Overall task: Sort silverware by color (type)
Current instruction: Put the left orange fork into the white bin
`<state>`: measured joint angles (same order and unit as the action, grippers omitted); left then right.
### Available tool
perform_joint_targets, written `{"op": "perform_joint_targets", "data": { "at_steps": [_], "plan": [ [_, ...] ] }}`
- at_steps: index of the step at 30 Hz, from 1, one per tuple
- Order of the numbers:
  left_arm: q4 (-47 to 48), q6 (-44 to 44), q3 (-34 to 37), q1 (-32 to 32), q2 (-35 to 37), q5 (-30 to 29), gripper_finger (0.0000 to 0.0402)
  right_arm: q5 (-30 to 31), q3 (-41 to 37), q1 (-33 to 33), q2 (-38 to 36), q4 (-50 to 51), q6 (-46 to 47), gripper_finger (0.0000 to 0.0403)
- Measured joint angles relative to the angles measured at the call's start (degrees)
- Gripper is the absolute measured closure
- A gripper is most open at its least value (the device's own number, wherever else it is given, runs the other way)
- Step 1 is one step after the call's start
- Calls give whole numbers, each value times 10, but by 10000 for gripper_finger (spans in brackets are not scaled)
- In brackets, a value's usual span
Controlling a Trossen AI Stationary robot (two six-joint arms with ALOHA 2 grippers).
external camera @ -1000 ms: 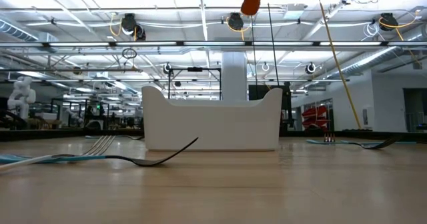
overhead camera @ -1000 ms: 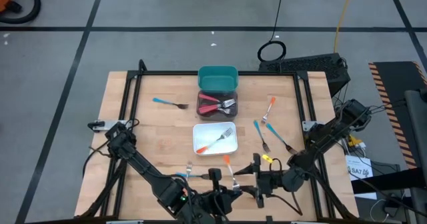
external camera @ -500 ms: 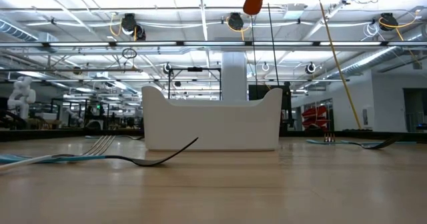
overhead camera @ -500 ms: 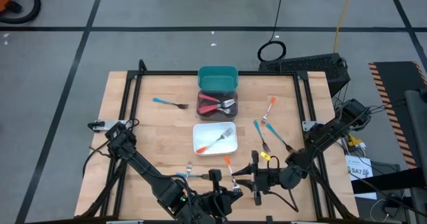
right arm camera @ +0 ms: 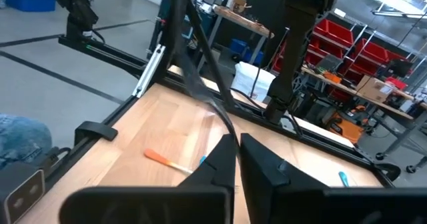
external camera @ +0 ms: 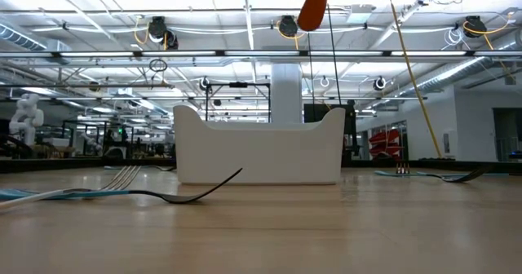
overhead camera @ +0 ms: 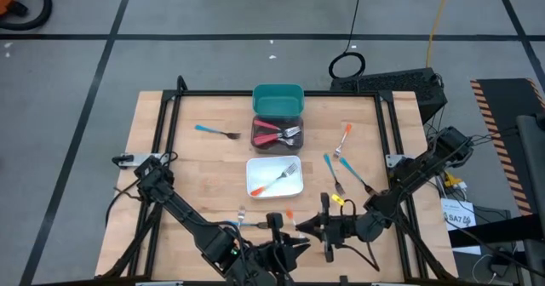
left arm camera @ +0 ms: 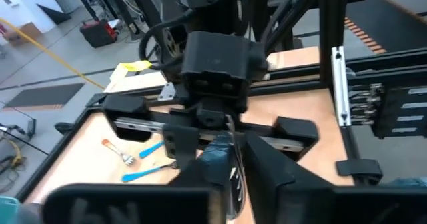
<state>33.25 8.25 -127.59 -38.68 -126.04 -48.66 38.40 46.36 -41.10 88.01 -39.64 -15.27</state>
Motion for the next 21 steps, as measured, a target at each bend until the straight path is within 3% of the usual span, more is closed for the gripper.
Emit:
{"op": "perform_joint_targets", "data": {
  "at_steps": [6, 10, 17, 21],
  "plan": [
    [3, -16, 0, -12, 0, -17, 264, 0, 0, -9, -5, -4, 2, 401],
    [4, -24, -6, -29, 0, -68, 223, 5, 0, -21, -20, -2, 2, 402],
    [2, -61, -23, -68, 0, -162, 204, 5, 0, -46, -56, 35, 2, 403],
    [14, -65, -23, -82, 0, -187, 204, 5, 0, -65, -79, 45, 0, 403]
  ]
}}
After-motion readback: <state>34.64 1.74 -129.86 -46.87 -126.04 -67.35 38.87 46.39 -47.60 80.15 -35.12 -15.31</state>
